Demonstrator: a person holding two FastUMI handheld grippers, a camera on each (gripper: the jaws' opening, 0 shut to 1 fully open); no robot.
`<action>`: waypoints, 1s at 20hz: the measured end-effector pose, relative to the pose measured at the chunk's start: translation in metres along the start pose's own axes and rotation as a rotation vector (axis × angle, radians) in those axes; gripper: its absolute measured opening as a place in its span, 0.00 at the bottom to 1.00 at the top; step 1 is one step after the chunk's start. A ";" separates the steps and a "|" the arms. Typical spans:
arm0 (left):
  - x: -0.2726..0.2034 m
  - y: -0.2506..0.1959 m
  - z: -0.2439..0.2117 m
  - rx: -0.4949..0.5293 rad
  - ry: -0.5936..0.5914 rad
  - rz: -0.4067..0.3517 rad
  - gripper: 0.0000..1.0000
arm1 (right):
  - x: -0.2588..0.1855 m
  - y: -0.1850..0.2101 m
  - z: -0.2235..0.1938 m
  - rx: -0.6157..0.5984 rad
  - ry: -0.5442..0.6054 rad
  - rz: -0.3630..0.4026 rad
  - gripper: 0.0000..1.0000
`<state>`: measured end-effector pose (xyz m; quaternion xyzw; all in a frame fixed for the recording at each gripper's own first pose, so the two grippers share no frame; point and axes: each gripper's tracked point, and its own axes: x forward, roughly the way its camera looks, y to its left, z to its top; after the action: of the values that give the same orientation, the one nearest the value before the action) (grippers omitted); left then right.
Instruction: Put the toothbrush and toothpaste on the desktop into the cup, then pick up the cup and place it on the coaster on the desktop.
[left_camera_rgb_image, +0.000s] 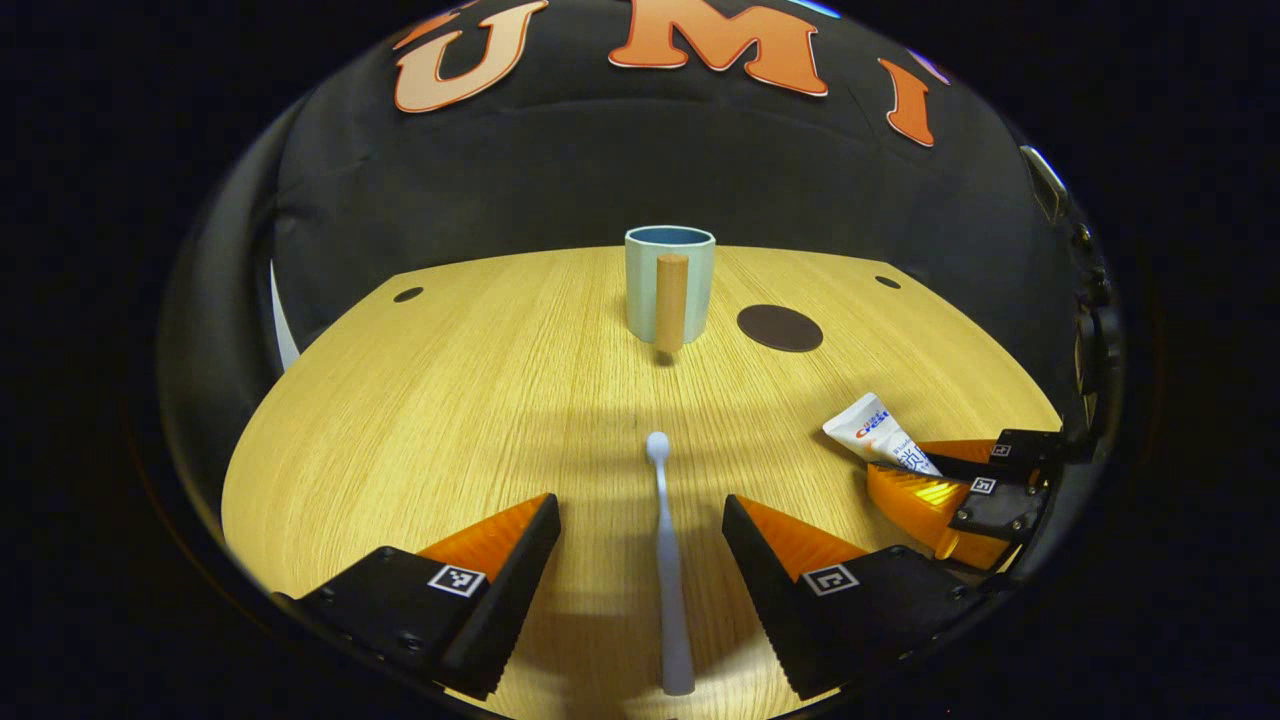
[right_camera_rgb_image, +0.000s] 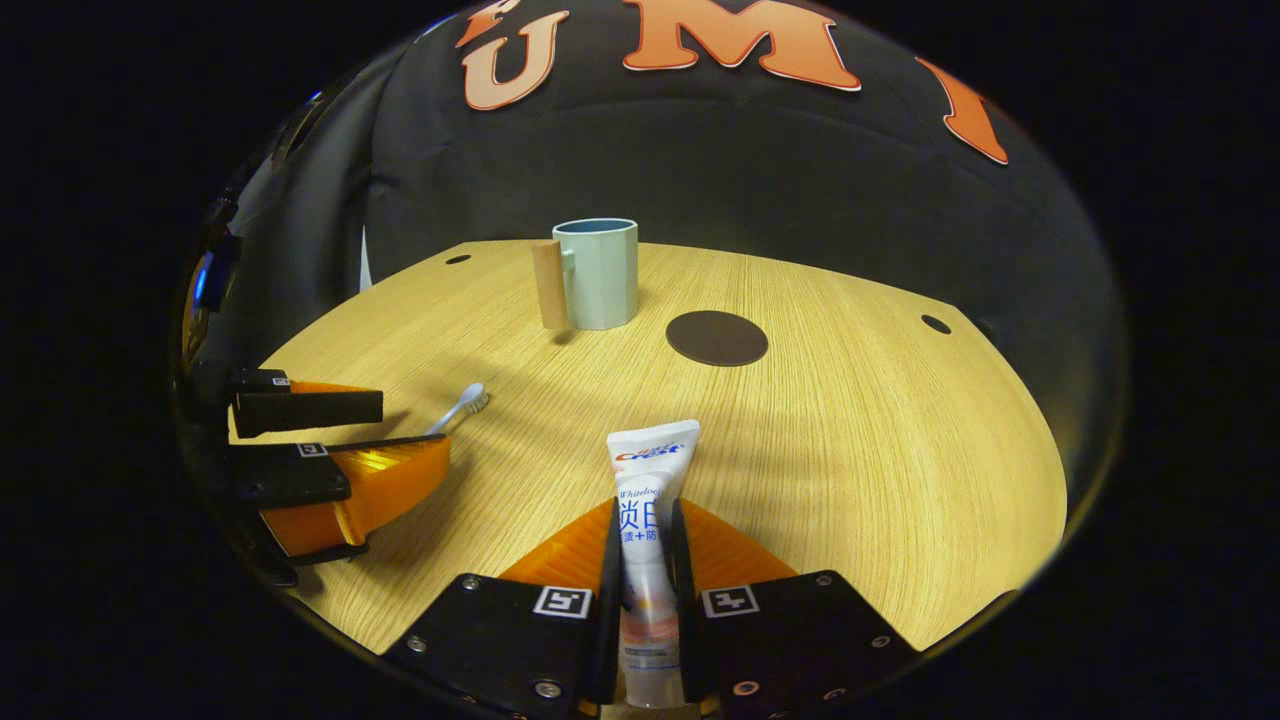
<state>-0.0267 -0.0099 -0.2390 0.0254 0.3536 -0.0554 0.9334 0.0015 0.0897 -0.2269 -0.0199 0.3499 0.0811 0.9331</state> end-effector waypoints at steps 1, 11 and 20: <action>-0.001 0.001 -0.002 0.006 0.016 -0.001 0.99 | 0.001 -0.002 0.001 0.010 0.003 0.000 0.23; -0.008 -0.003 -0.020 0.025 0.160 -0.002 0.80 | 0.000 -0.011 0.014 0.182 0.010 0.067 0.11; 0.029 0.005 -0.052 -0.053 0.220 -0.001 0.15 | -0.034 -0.023 0.055 0.161 -0.119 0.059 0.09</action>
<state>-0.0386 -0.0029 -0.2966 0.0064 0.4553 -0.0432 0.8892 0.0155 0.0674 -0.1635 0.0701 0.2997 0.0811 0.9480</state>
